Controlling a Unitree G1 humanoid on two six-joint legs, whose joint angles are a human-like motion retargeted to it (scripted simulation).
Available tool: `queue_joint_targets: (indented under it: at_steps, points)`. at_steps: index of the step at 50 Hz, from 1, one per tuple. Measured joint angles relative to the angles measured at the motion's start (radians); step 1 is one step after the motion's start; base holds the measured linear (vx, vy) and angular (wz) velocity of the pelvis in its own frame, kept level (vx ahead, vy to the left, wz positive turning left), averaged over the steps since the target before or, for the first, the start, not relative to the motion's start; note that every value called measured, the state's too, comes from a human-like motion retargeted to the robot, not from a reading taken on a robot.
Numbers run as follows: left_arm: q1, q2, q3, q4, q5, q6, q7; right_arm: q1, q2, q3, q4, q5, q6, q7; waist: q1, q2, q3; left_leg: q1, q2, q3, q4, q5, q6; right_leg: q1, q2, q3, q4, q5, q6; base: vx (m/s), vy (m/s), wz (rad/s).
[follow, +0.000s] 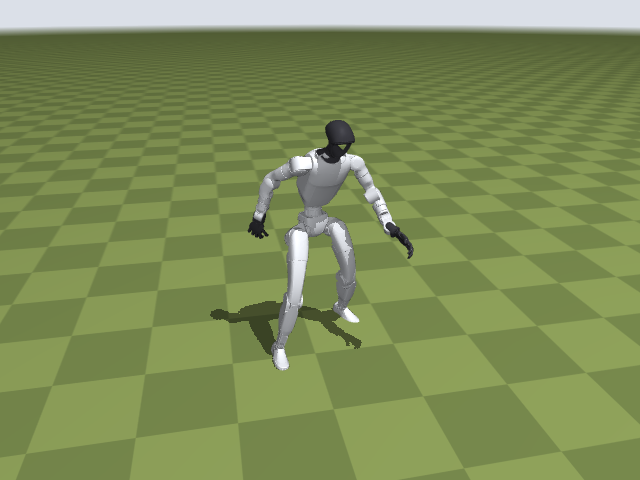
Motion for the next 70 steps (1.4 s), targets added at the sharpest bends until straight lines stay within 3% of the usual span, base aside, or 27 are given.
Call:
queue_joint_targets:
  at_steps: [2,6,10,12,15,18,20,22,25,28,30,32,37,40,42,45,48,50,54,57,58,60,62,64,65,67,70]
  points:
    - [0.068,-0.002,0.004,-0.126,0.011,-0.035,-0.037,-0.068,-0.051,-0.008,0.009,0.002,-0.004,-0.020,-0.015,0.045,0.000,0.053,0.027,0.059,0.018,-0.027,0.014,0.037,0.013,0.044,-0.101,0.092,0.027,0.71,-0.39,-0.48]
    - [0.274,-0.011,0.067,-0.364,-0.015,-0.071,-0.117,-0.234,-0.176,-0.013,0.003,0.059,-0.013,-0.048,-0.045,0.172,0.000,0.007,0.092,0.087,0.290,-0.100,0.087,0.000,0.071,0.060,0.110,-0.062,0.010,0.67,-0.33,-0.79]
    - [0.589,-0.071,0.198,-0.521,-0.065,-0.091,-0.132,-0.582,-0.217,0.085,0.214,0.108,0.024,-0.232,-0.056,0.270,0.000,-0.142,0.014,0.008,0.640,-0.166,0.079,-0.083,0.148,0.108,0.281,-0.174,-0.087,0.59,-0.19,-1.42]
    - [0.727,-0.130,0.243,-0.502,-0.080,-0.085,-0.122,-0.807,-0.158,0.071,0.380,0.052,0.109,-0.428,-0.037,0.283,0.000,-0.204,0.019,0.099,0.739,-0.189,0.097,-0.107,0.169,0.142,0.322,-0.202,-0.109,0.55,-0.07,-1.43]
    - [0.881,-0.227,0.258,-0.386,-0.100,-0.035,-0.092,-1.061,-0.072,-0.093,0.445,0.104,0.220,-0.667,0.005,0.287,0.000,-0.286,0.042,0.249,0.800,-0.192,0.117,-0.106,0.173,0.156,0.347,-0.215,-0.132,0.56,-0.02,-0.95]
    - [0.942,-0.284,0.204,-0.165,-0.109,0.045,-0.071,-1.162,0.009,-0.227,0.321,0.500,0.134,-0.679,0.050,0.272,0.000,-0.345,0.045,0.356,0.743,-0.173,0.090,-0.030,0.160,0.144,0.315,-0.206,-0.129,0.60,0.00,-0.06]
    - [0.944,-0.302,0.170,0.021,-0.090,0.089,-0.082,-1.166,0.045,-0.197,0.206,0.733,0.040,-0.621,0.078,0.247,0.000,-0.355,0.051,0.430,0.646,-0.160,0.074,0.055,0.145,0.122,0.269,-0.192,-0.118,0.65,0.00,0.64]
    - [0.921,-0.326,0.196,0.238,-0.016,0.108,-0.097,-1.115,0.033,-0.094,0.032,0.714,-0.031,-0.563,0.102,0.211,0.000,-0.324,0.048,0.522,0.481,-0.136,0.061,0.148,0.124,0.083,0.223,-0.161,-0.106,0.68,0.00,1.00]
    - [0.871,-0.319,0.316,0.515,0.074,0.123,-0.053,-1.030,-0.043,0.009,-0.239,0.375,-0.069,-0.589,0.141,0.138,-0.009,-0.206,-0.003,0.699,0.074,-0.032,0.033,0.256,0.089,0.017,0.207,-0.079,-0.074,0.73,0.00,1.17]
    - [0.880,-0.244,0.483,0.605,0.079,0.164,0.002,-0.923,-0.115,0.006,-0.475,0.133,-0.056,-0.592,0.194,0.066,-0.013,-0.102,-0.065,0.665,-0.158,0.132,0.052,0.285,0.072,-0.028,0.351,0.051,-0.110,0.79,-0.03,1.04]
    - [0.901,-0.182,0.582,0.599,0.039,0.173,0.018,-0.832,-0.150,-0.007,-0.625,0.104,-0.060,-0.551,0.226,-0.006,-0.010,-0.078,-0.086,0.585,-0.084,0.073,0.103,0.245,0.040,-0.013,0.511,0.163,-0.139,0.76,-0.08,1.14]
    - [0.906,-0.104,0.647,0.566,-0.022,0.167,-0.002,-0.711,-0.172,-0.038,-0.790,0.132,-0.066,-0.486,0.256,-0.079,-0.002,-0.081,-0.085,0.535,0.017,0.003,0.102,0.166,0.062,0.047,0.669,0.205,-0.130,0.69,-0.16,1.37]
    - [0.790,0.061,0.628,0.441,0.002,0.183,-0.040,-0.404,-0.217,-0.129,-1.018,0.128,-0.086,-0.408,0.233,-0.168,0.000,-0.149,-0.114,0.327,0.150,-0.069,0.071,-0.033,0.050,0.020,0.873,0.039,-0.157,0.57,-0.21,2.36]
    - [0.694,0.074,0.503,0.248,0.138,0.170,-0.049,-0.277,-0.226,-0.171,-0.984,0.020,-0.077,-0.397,0.172,-0.148,0.000,-0.170,-0.156,0.161,0.122,-0.057,0.042,-0.116,0.036,-0.005,0.777,-0.013,-0.161,0.49,-0.31,2.92]
    - [0.662,0.062,0.386,0.078,0.200,0.111,-0.063,-0.259,-0.215,-0.159,-0.879,-0.036,-0.065,-0.413,0.150,-0.112,0.000,-0.143,-0.165,0.070,0.048,-0.031,0.015,-0.135,0.064,0.027,0.593,-0.001,-0.130,0.47,-0.37,2.30]
    - [0.642,0.058,0.213,-0.168,0.234,0.001,-0.073,-0.284,-0.188,-0.122,-0.657,-0.030,-0.044,-0.438,0.133,-0.054,0.000,-0.073,-0.168,-0.040,-0.078,0.000,-0.014,-0.091,0.130,0.163,0.190,0.054,-0.033,0.51,-0.42,1.94]
    - [0.648,0.045,0.144,-0.371,0.214,-0.078,-0.145,-0.311,-0.165,-0.119,-0.425,0.056,-0.024,-0.388,0.106,-0.011,0.000,-0.029,-0.189,-0.114,-0.087,-0.038,-0.016,0.039,0.087,0.313,-0.217,0.100,0.075,0.56,-0.49,2.20]
    - [0.670,0.021,0.145,-0.495,0.150,-0.095,-0.215,-0.330,-0.165,-0.132,-0.272,0.155,-0.019,-0.349,0.080,0.023,0.000,-0.056,-0.186,-0.107,0.026,-0.096,0.012,0.113,0.032,0.339,-0.323,0.149,0.136,0.49,-0.51,2.36]
    - [0.769,-0.031,0.144,-0.692,-0.009,-0.089,-0.222,-0.449,-0.218,-0.084,0.133,0.274,0.025,-0.320,0.109,0.171,0.000,-0.180,-0.088,-0.061,0.418,-0.219,0.085,0.084,0.057,0.187,-0.034,-0.021,0.061,0.35,-0.43,1.15]
    - [0.868,-0.067,0.154,-0.730,0.041,-0.117,-0.137,-0.659,-0.217,-0.016,0.450,0.013,0.117,-0.376,0.167,0.228,0.000,-0.247,-0.034,0.023,0.653,-0.211,0.053,0.002,0.083,0.162,0.193,-0.142,0.027,0.29,-0.33,0.09]
    - [0.894,-0.082,0.171,-0.710,0.060,-0.107,-0.117,-0.719,-0.213,-0.005,0.486,-0.085,0.164,-0.410,0.172,0.240,0.000,-0.242,-0.016,0.071,0.662,-0.188,0.070,0.016,0.089,0.147,0.190,-0.152,-0.005,0.24,-0.24,0.52]
    - [0.947,-0.108,0.209,-0.652,0.092,-0.083,-0.084,-0.792,-0.205,-0.049,0.457,-0.141,0.190,-0.500,0.173,0.245,0.000,-0.240,0.048,0.208,0.688,-0.166,0.113,0.035,0.072,0.103,0.221,-0.184,-0.055,0.24,-0.18,1.07]
    - [0.965,-0.146,0.240,-0.557,0.087,-0.036,-0.040,-0.809,-0.175,-0.136,0.325,0.086,0.120,-0.555,0.170,0.240,0.000,-0.228,0.098,0.332,0.661,-0.142,0.168,0.086,0.045,0.033,0.189,-0.185,-0.097,0.24,-0.14,1.62]
    - [0.959,-0.175,0.245,-0.451,0.055,0.007,0.008,-0.776,-0.140,-0.221,0.160,0.455,0.004,-0.577,0.185,0.236,-0.006,-0.218,0.130,0.406,0.632,-0.095,0.178,0.160,0.018,-0.051,0.139,-0.175,-0.108,0.27,-0.11,1.91]
    - [0.954,-0.186,0.245,-0.397,0.036,0.027,0.027,-0.748,-0.121,-0.253,0.073,0.629,-0.049,-0.580,0.200,0.233,-0.013,-0.216,0.132,0.418,0.616,-0.067,0.166,0.202,0.006,-0.095,0.108,-0.164,-0.105,0.31,-0.07,1.94]
    - [0.960,-0.187,0.250,-0.298,0.004,0.043,0.030,-0.657,-0.090,-0.279,-0.101,0.802,-0.111,-0.584,0.251,0.209,-0.058,-0.242,0.064,0.353,0.556,-0.029,0.076,0.279,-0.019,-0.174,0.036,-0.128,-0.073,0.35,-0.02,1.95]
    - [0.982,-0.157,0.288,-0.172,-0.043,0.045,-0.002,-0.537,-0.081,-0.274,-0.292,0.723,-0.128,-0.596,0.323,0.134,-0.155,-0.272,0.035,0.388,0.421,-0.010,0.003,0.361,-0.055,-0.294,-0.065,-0.056,-0.032,0.36,0.03,2.20]
